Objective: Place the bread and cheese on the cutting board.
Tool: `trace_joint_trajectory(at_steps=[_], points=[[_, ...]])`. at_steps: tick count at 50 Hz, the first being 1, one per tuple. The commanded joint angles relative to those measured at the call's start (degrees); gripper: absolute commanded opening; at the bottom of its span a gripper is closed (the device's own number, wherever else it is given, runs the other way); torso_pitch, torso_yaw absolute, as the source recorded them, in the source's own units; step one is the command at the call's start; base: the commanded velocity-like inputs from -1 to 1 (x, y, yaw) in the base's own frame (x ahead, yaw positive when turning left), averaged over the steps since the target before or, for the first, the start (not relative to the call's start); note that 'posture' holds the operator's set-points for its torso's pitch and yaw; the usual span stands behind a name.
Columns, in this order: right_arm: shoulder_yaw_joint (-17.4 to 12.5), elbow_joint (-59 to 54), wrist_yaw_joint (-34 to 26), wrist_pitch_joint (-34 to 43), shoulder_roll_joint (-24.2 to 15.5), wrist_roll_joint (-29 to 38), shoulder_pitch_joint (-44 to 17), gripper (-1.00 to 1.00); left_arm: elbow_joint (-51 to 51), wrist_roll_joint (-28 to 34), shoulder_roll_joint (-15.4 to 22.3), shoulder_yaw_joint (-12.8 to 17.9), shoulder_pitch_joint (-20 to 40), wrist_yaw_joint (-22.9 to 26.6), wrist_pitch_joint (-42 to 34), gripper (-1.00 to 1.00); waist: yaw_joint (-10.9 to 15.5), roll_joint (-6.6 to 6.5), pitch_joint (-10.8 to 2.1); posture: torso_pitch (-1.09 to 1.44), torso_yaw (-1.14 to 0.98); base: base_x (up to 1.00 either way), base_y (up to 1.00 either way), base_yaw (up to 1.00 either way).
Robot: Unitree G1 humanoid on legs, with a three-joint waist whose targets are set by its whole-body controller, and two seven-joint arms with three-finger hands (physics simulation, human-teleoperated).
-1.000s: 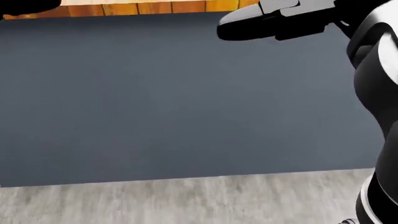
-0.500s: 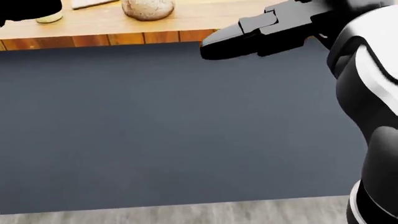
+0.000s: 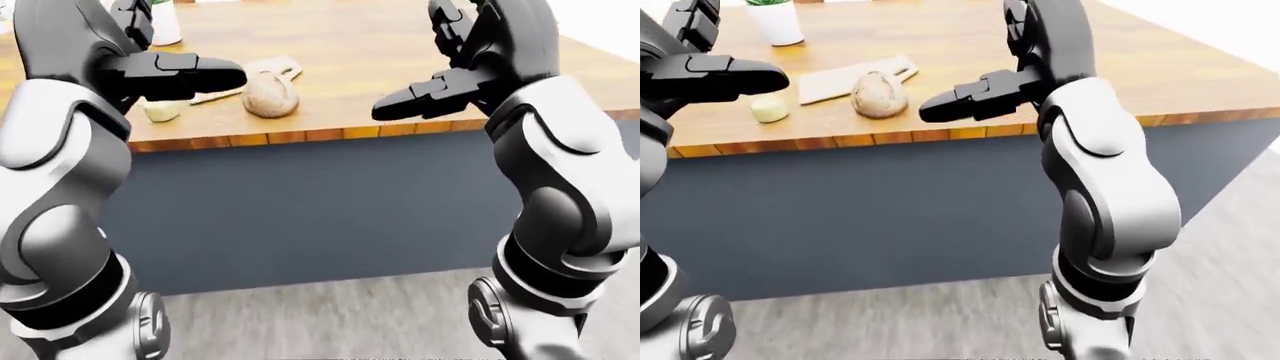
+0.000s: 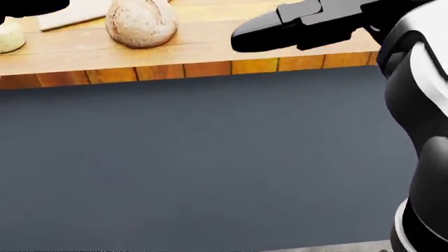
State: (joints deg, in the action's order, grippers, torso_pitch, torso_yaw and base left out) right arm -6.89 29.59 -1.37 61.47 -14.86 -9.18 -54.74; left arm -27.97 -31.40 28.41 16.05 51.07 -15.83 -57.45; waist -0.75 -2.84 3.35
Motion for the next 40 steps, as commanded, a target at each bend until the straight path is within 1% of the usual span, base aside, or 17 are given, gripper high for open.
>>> trace_joint_trajectory(at_steps=[1,5,8,9,10,12,14,17,21,23,25,26,27,28,29,33,40], points=[[-0.05,0.56,-0.15,-1.08,-0.42,0.16,-1.09,1.0,-0.44,0.23,0.49,0.41,1.22,-0.01,0.5,1.0,-0.26,0.18,-0.72,0.0,0.0,0.0,0.0,0.0],[-0.05,1.09,-0.51,-0.84,-0.43,0.22,-1.06,1.0,-1.07,0.26,0.92,0.73,1.71,-0.2,-0.22,1.0,-0.06,-0.37,-0.55,0.0,0.0,0.0,0.0,0.0],[-0.2,1.1,-0.84,-1.11,-0.58,0.4,-0.87,1.0,-1.27,0.05,0.96,0.74,1.85,-0.41,-0.5,1.0,0.08,1.48,0.15,0.0,0.0,0.0,0.0,0.0],[-0.24,1.11,-0.96,-1.15,-0.58,0.38,-0.81,1.0,-1.28,0.16,1.06,0.62,1.86,-0.43,-0.52,1.0,0.27,2.06,-0.84,0.0,0.0,0.0,0.07,0.0],[-0.22,1.13,-0.98,-1.12,-0.54,0.38,-0.82,1.0,-1.31,0.1,1.01,0.65,1.9,-0.45,-0.58,1.0,0.47,3.96,-0.95,0.0,0.0,0.0,0.09,0.0],[0.09,0.94,-1.08,-1.35,-0.53,0.6,-0.72,1.0,-1.28,0.16,0.91,0.51,1.93,-0.46,-0.54,1.0,0.52,2.79,-1.73,0.0,0.0,0.0,0.14,0.0],[0.01,1.28,-1.1,-1.07,-0.42,0.64,-1.01,1.0,-1.61,0.15,0.85,0.43,2.22,-0.57,-0.81,1.0,0.7,4.86,-2.17,0.0,0.0,0.0,0.36,0.0],[-0.15,1.32,-1.22,-0.93,-0.4,0.63,-1.12,1.0,-1.79,-0.06,0.73,0.4,2.5,-0.64,-1.01,1.0,0.68,4.84,-3.01,0.0,0.0,0.0,0.36,0.0],[-0.08,1.38,-1.48,-1.04,-0.39,0.66,-0.97,1.0,-1.52,0.14,0.56,0.28,2.27,-0.46,-0.73,1.0,0.73,3.42,-1.87,0.0,0.0,0.0,0.36,0.0],[0.03,1.49,-1.5,-1.08,-0.26,0.71,-0.79,1.0,-1.45,0.26,0.52,0.22,2.09,-0.39,-0.58,1.0,0.56,1.9,-1.83,0.0,0.0,0.0,0.36,0.0],[-0.04,1.66,-1.57,-0.97,-0.21,0.66,-0.8,1.0,-1.4,0.32,0.51,0.25,2.07,-0.33,-0.53,1.0,0.16,-0.37,-2.07,0.0,0.0,0.0,0.36,0.0],[-0.06,1.69,-1.59,-0.93,-0.23,0.67,-0.76,1.0,-1.46,0.23,0.45,0.35,2.06,-0.34,-0.62,1.0,-0.05,-2.2,-2.56,0.0,0.0,0.0,0.35,0.0],[-0.13,1.71,-1.61,-0.89,-0.2,0.62,-0.71,1.0,-1.49,0.39,0.53,0.38,2.03,-0.44,-0.54,1.0,-0.35,-4.43,-4.27,0.0,0.0,0.0,0.36,0.0],[-0.3,1.92,-1.6,-0.58,-0.29,0.55,-0.92,1.0,-1.42,0.3,0.54,0.54,2.06,-0.43,-0.56,1.0,0.33,-1.92,-2.54,0.0,0.0,0.0,0.36,0.0],[-0.56,2.09,-1.62,-0.36,-0.34,0.35,-1.1,1.0,-1.4,0.17,0.54,0.64,2.09,-0.46,-0.61,1.0,0.23,-2.53,-1.85,0.0,0.0,0.0,0.36,0.0],[-0.28,1.9,-1.44,-0.48,-0.38,0.3,-1.04,1.0,-1.55,0.02,0.68,0.63,2.05,-0.55,-0.79,1.0,0.3,0.15,-2.15,0.0,0.0,0.0,0.35,0.0],[-0.07,1.83,-1.38,-0.14,-0.4,0.36,-1.4,1.0,-1.31,-0.57,1.09,1.07,2.37,-0.73,-0.82,1.0,0.12,1.8,-2.29,0.0,0.0,0.0,0.24,0.0]])
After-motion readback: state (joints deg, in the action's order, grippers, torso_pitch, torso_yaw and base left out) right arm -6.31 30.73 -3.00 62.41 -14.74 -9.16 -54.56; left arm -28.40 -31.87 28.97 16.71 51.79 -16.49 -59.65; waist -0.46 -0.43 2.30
